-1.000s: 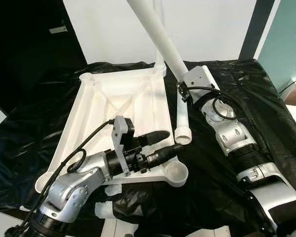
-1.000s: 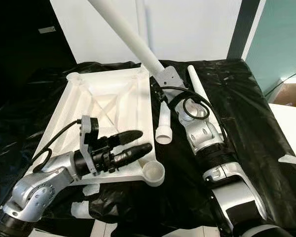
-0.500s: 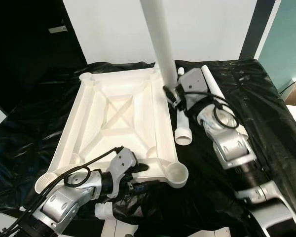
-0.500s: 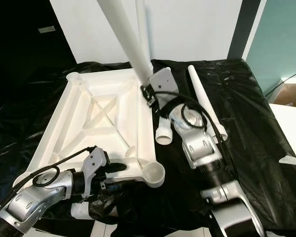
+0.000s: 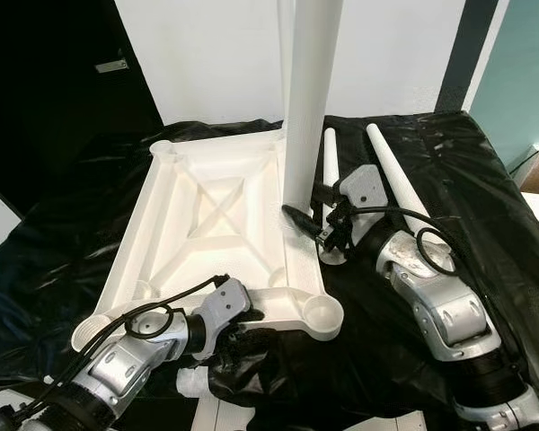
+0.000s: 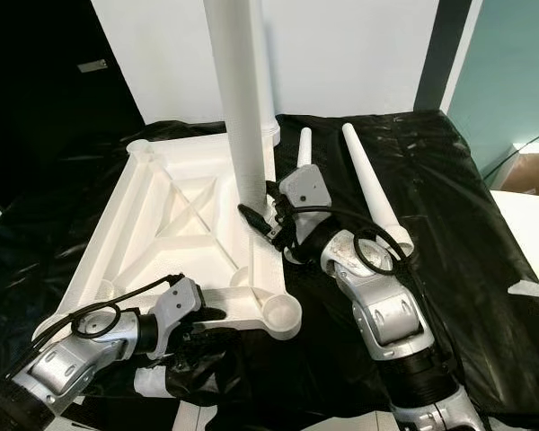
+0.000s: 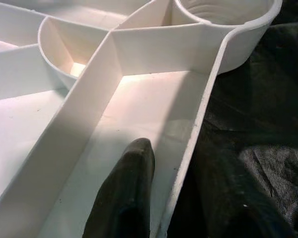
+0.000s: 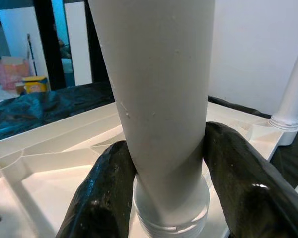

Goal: Building children table

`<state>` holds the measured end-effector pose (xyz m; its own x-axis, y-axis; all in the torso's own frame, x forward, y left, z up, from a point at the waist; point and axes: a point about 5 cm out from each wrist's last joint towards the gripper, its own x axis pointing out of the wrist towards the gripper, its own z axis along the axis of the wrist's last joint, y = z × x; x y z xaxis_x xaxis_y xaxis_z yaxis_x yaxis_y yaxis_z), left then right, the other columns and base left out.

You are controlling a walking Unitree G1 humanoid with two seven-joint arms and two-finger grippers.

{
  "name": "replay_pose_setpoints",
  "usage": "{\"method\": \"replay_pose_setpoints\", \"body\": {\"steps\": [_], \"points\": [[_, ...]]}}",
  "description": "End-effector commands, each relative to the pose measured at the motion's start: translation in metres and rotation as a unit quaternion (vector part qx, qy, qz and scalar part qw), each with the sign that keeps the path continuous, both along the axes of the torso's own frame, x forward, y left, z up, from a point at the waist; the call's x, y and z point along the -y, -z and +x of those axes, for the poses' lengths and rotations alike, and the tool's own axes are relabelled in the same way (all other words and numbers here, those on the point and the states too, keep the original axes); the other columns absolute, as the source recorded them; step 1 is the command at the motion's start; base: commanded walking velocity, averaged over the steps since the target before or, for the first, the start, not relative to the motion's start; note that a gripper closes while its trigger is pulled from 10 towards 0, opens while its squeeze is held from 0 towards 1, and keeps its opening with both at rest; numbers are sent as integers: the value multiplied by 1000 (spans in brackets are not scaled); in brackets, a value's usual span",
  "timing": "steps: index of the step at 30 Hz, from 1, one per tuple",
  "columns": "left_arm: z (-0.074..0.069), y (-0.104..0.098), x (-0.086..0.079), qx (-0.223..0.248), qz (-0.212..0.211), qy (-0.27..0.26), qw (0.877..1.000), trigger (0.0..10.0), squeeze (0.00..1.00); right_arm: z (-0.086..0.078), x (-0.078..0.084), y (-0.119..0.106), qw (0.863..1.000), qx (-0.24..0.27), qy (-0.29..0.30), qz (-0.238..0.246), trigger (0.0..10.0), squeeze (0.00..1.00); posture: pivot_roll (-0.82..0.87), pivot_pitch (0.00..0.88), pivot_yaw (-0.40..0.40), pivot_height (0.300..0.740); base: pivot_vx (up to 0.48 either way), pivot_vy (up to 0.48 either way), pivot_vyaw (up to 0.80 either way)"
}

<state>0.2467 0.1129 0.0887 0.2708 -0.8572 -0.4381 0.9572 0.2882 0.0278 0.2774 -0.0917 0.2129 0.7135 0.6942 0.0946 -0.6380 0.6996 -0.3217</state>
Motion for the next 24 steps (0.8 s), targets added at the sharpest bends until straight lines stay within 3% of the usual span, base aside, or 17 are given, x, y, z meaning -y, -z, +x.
{"method": "replay_pose_setpoints", "body": {"steps": [1, 2, 11, 24], "points": [[1, 6, 5, -4, 7, 4, 1000, 8353, 0, -5, -6, -3, 1000, -1, -20, 7, 10000, 0, -10, 0, 112, 740, 0, 0, 0], [7, 4, 9, 10, 4, -7, 1000, 10000, 0, -6, -7, -3, 1000, -3, -21, 7, 10000, 0, -10, 0, 112, 740, 0, 0, 0], [25, -12, 15, 34, -50, -41, 997, 10000, 0, -15, -1, 1, 999, -32, -31, 3, 10000, 0, -8, 0, 111, 740, 0, 0, 0], [35, -9, 8, 49, -38, -47, 997, 10000, 0, -36, 20, 10, 996, -75, -39, -17, 10000, 0, -25, 0, 123, 740, 0, 0, 0]]}}
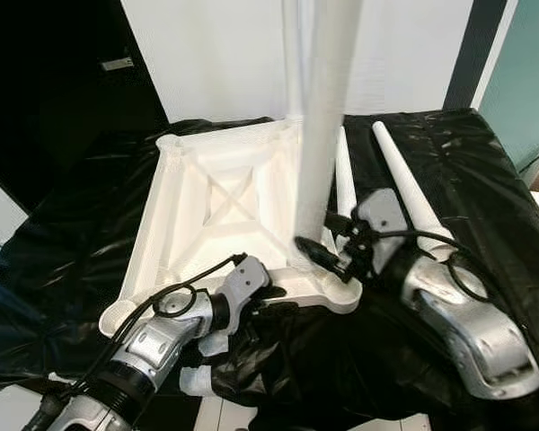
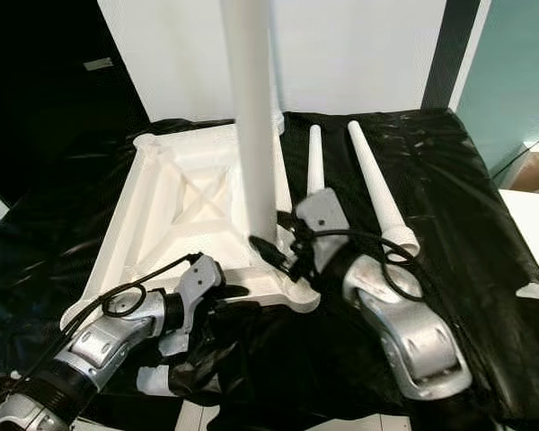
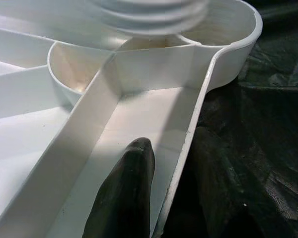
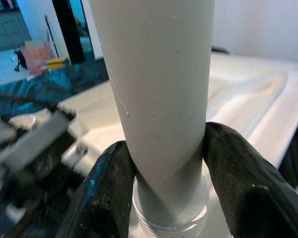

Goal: Building children table

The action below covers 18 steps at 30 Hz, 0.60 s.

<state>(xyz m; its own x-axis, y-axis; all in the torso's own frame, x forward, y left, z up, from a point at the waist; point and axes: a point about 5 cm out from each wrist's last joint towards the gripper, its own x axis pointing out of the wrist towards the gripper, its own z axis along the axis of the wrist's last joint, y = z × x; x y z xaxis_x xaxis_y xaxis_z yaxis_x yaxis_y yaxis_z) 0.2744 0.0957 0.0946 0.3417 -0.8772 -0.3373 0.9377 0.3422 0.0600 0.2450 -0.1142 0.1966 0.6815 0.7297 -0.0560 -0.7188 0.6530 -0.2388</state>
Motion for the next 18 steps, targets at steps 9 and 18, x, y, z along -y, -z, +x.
{"method": "replay_pose_setpoints", "body": {"steps": [9, 18], "points": [[8, -1, -9, 15, 8, -19, 1000, 10000, 0, -21, 16, -3, 999, 1, -25, -48, 10000, 0, -51, 0, 132, 740, 0, 0, 0], [7, 1, -5, 13, 0, -18, 1000, 10000, 0, -26, 27, 7, 993, -9, -37, -108, 10000, 0, -55, 0, 124, 740, 0, 0, 0]]}}
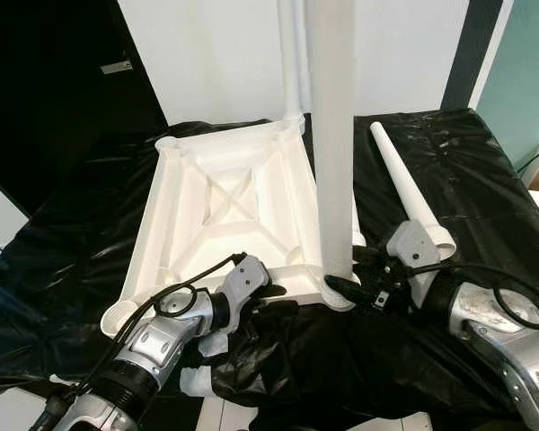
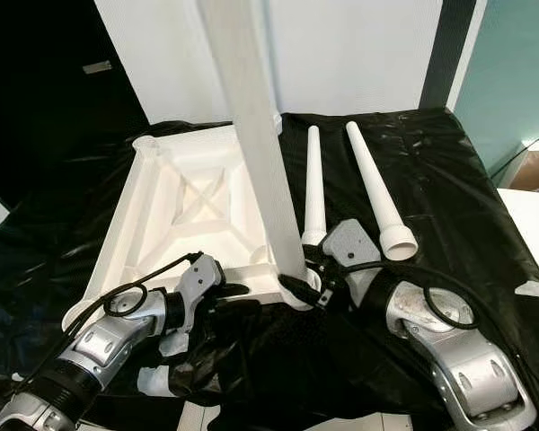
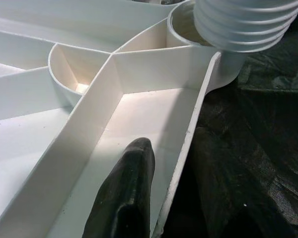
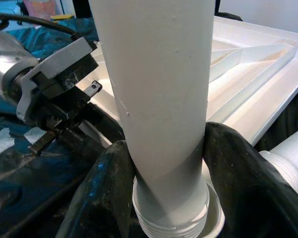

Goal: Building children table

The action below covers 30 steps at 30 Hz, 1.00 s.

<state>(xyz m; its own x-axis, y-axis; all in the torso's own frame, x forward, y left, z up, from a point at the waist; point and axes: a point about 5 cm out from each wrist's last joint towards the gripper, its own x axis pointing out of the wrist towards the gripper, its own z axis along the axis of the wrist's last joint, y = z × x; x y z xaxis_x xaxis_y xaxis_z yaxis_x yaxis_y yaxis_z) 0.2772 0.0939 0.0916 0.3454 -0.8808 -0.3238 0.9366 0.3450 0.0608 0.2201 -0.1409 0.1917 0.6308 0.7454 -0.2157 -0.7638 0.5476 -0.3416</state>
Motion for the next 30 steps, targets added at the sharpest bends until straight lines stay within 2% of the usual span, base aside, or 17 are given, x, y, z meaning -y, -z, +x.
{"method": "replay_pose_setpoints", "body": {"steps": [1, 8, 14, 23, 30], "points": [[4, -1, -7, 10, 6, -17, 1000, 10000, 0, 0, 1, 4, 1000, 3, -5, -15, 10000, 0, -55, 0, 124, 740, 0, 0, 0], [3, 0, -6, 10, 6, -17, 1000, 10000, 0, 5, -2, 9, 1000, 9, -3, -23, 10000, 0, -50, 0, 122, 740, 0, 0, 0], [2, 0, -8, 12, 3, -20, 1000, 10000, 0, 15, -2, 19, 998, 28, -6, -52, 10000, 0, -24, 0, 120, 740, 0, 0, 0], [1, -1, -8, 13, 3, -20, 1000, 10000, 0, 12, 6, 26, 997, 32, -5, -75, 10000, 0, -27, 0, 122, 740, 0, 0, 0], [3, -1, -7, 14, 2, -16, 1000, 10000, 0, 5, 6, 33, 998, 4, -12, -59, 10000, 0, -40, 0, 128, 740, 0, 0, 0]]}}
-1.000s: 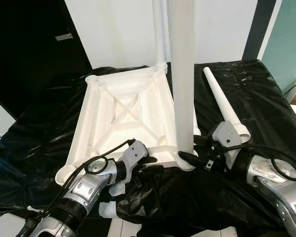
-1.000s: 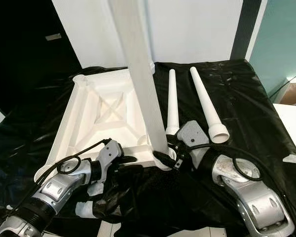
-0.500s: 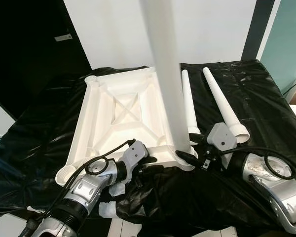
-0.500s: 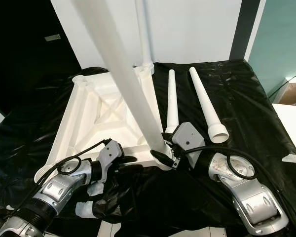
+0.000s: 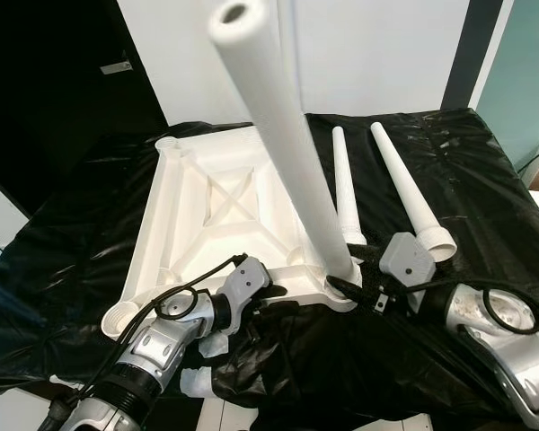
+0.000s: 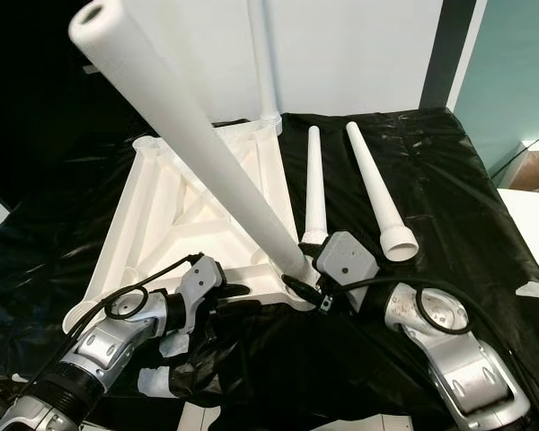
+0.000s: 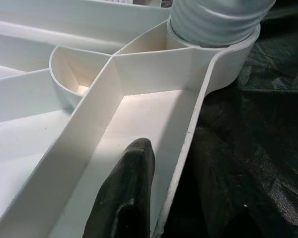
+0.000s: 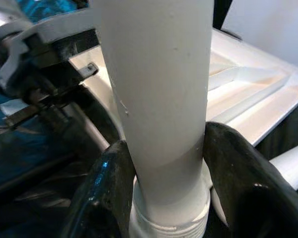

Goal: Building children table

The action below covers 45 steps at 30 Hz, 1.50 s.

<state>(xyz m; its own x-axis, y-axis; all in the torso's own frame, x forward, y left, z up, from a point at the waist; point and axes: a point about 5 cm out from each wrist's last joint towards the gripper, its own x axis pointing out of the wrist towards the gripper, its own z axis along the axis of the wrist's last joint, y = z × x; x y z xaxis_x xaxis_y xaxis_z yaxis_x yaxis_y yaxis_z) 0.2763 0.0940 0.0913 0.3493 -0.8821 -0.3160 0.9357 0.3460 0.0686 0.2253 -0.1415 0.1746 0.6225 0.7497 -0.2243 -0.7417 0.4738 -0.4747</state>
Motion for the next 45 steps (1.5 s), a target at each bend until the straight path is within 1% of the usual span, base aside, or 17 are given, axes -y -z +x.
{"method": "replay_pose_setpoints", "body": {"steps": [1, 7, 10, 13, 15, 17, 19, 22, 25, 28, 30, 31, 33, 36, 40, 43, 45], "points": [[4, -2, -6, 9, 4, -15, 1000, 10000, 0, -1, 5, 17, 998, -58, 8, -4, 10000, 0, -41, 0, 129, 740, 0, 0, 0], [4, -3, -5, 11, 4, -13, 1000, 10000, 0, -5, 6, 22, 996, -85, 1, 13, 10000, 0, -41, 0, 128, 740, 0, 0, 0], [4, -2, -5, 11, 5, -11, 1000, 10000, 0, -7, 9, 25, 992, -121, 11, 44, 10000, 0, -41, 0, 128, 740, 0, 0, 0], [4, -2, -5, 10, 5, -11, 1000, 10000, 0, -8, 9, 26, 989, -138, 15, 56, 10000, 0, -41, 0, 128, 740, 0, 0, 0], [3, -2, -5, 10, 5, -10, 1000, 10000, 0, -7, 10, 29, 982, -168, 30, 79, 10000, 0, -39, 0, 128, 740, 0, 0, 0], [3, -2, -5, 10, 5, -10, 1000, 10000, 0, -7, 10, 29, 982, -168, 30, 79, 10000, 0, -39, 0, 128, 740, 0, 0, 0], [2, -2, -5, 9, 5, -9, 1000, 10000, 0, -5, 9, 27, 977, -186, 36, 99, 10000, 0, -39, 0, 129, 740, 0, 0, 0], [2, -2, -5, 9, 5, -8, 1000, 10000, 0, -3, 7, 22, 976, -186, 31, 108, 10000, 0, -39, 0, 131, 740, 0, 0, 0], [2, -2, -5, 8, 5, -8, 1000, 10000, 0, -2, 7, 16, 977, -185, 27, 105, 10000, 0, -38, 0, 131, 740, 0, 0, 0], [2, -2, -5, 8, 4, -7, 1000, 10000, 0, -2, 11, 15, 978, -189, 18, 81, 10000, 0, -38, 0, 128, 740, 0, 0, 0], [2, -2, -4, 8, 3, -8, 1000, 10000, 0, -4, 16, 16, 984, -178, -3, 32, 10000, 0, -39, 0, 129, 740, 0, 0, 0], [2, -2, -4, 8, 3, -8, 1000, 10000, 0, -4, 16, 16, 984, -178, -3, 32, 10000, 0, -39, 0, 129, 740, 0, 0, 0], [2, -2, -4, 7, 2, -8, 1000, 10000, 0, -5, 19, 15, 985, -167, -29, -9, 10000, 0, -39, 0, 126, 740, 0, 0, 0], [2, -1, -3, 7, 2, -8, 1000, 10000, 0, -4, 20, 13, 985, -167, -37, -17, 10000, 0, -37, 0, 124, 740, 0, 0, 0], [2, -1, -3, 7, 1, -10, 1000, 10000, 0, 1, 19, 10, 982, -186, -21, -3, 10000, 0, -35, 0, 122, 740, 0, 0, 0], [2, -1, -3, 7, 1, -10, 1000, 10000, 0, 9, 13, 9, 980, -195, 7, 21, 10000, 0, -34, 0, 122, 740, 0, 0, 0], [2, 0, -3, 7, 1, -9, 1000, 10000, 0, 17, 5, 2, 979, -197, 28, 55, 10000, 0, -34, 0, 122, 740, 0, 0, 0]]}}
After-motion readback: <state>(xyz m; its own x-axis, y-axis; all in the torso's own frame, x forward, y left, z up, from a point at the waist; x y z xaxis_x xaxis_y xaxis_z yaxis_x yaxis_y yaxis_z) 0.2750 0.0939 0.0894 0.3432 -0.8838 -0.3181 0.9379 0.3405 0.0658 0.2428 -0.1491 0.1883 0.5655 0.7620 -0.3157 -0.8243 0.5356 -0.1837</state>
